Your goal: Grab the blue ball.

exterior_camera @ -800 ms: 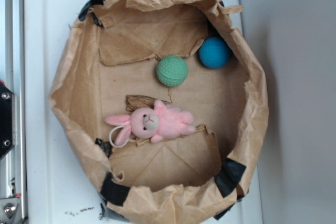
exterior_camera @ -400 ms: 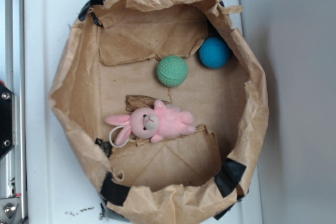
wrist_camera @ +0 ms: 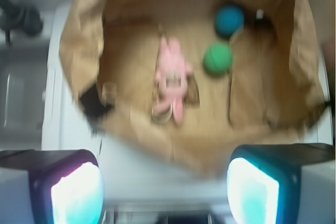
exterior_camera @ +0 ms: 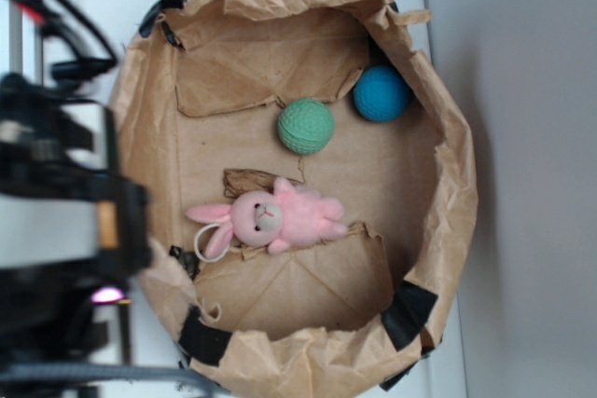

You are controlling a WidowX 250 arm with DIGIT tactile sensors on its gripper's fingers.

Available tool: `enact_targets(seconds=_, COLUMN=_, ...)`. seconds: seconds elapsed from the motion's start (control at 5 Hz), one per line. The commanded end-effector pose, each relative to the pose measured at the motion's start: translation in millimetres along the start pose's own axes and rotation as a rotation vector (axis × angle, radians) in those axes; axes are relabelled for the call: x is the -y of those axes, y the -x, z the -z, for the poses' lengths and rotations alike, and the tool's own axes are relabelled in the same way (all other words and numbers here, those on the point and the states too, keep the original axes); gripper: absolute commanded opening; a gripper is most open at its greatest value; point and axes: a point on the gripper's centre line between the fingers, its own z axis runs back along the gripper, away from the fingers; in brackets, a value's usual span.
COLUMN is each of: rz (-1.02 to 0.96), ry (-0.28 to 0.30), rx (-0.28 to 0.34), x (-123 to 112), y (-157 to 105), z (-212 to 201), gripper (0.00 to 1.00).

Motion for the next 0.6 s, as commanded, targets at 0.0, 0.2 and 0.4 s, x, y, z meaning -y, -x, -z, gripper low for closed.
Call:
enact_targets(seconds=0.0, rz=0.002, ry=0.040, rx=0.093, x=-26, y=-41, z=21, gripper=1.00)
enact_targets(seconds=0.2, rz=-0.007, ry=0.020, rx=0.127, x=-39, y=-45, z=34, gripper=1.00)
enact_targets(seconds=0.4, rz=-0.031, ry=0.031, rx=0.056, x=-58, y=-47, z=59, gripper=1.00)
